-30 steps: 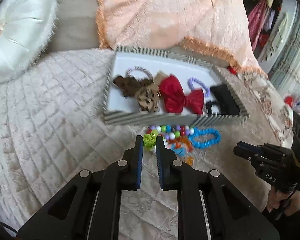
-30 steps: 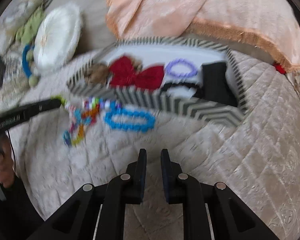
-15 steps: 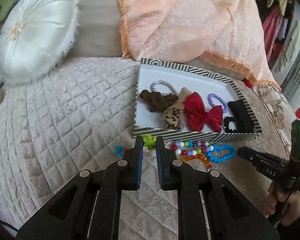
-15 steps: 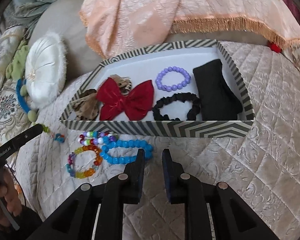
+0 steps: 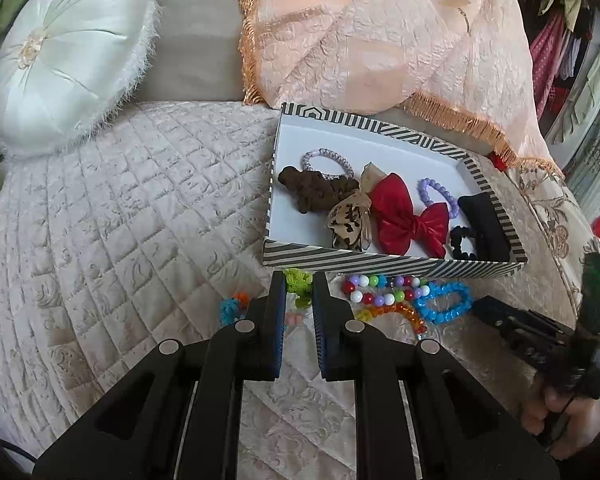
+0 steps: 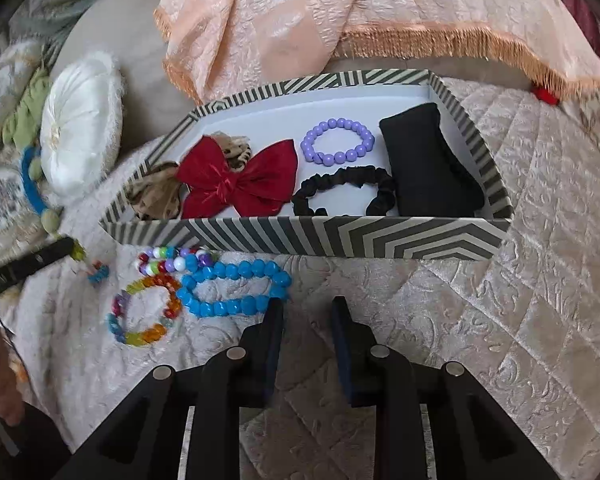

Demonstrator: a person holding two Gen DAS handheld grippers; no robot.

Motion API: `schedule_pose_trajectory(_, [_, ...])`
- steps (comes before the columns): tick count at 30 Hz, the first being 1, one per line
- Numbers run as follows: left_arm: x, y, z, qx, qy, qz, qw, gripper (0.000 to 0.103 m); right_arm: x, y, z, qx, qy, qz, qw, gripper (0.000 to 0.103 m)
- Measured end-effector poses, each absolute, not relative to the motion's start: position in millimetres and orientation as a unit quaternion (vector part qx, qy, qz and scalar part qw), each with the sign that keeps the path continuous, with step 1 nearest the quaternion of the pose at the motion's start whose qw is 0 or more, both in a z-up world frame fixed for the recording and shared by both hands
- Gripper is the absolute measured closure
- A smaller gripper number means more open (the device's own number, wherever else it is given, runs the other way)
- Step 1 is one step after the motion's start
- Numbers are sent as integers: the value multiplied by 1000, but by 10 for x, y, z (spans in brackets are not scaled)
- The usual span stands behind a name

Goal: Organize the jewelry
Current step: 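Grasp the lime green beaded bracelet with the left gripper, then grasp the light blue bead bracelet with the right gripper while the left holds the green bracelet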

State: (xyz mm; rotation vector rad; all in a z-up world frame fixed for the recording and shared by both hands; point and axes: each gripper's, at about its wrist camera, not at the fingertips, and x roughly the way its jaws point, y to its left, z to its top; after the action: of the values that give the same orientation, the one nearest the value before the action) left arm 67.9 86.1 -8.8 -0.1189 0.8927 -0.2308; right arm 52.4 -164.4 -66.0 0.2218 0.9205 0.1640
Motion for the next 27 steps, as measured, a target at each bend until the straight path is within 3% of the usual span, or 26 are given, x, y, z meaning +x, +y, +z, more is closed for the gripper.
schedule_pose_trajectory(4, [693,867,-88,-59,430,-109,894,92,375,-1562,-509,79,410,96,904,80])
schedule_pose_trajectory(7, [697,854,-92,-59,431,-110,894,92,361,-1439,-526,41,428,104,897,76])
schedule_pose_trajectory(17, [712,850,-102,-57,434,-110,892,92,391,-1543,-433,64,408,90,906,75])
schedule_pose_trajectory(18, [713,850,-101,-57,434,-111,892,92,430,-1522,-478,62,424,89,899,66])
schedule_pose_trajectory(19, [712,852,-103,-57,434,-110,892,92,460,-1529,-531,63,441,85,891,36])
schedule_pose_trajectory(21, [714,854,-100,-57,434,-110,892,92,456,-1539,-579,68,448,80,888,0])
schedule_pose_trajectory(27, [713,852,-106,-58,435,-112,892,92,465,-1541,-502,69,441,71,892,0])
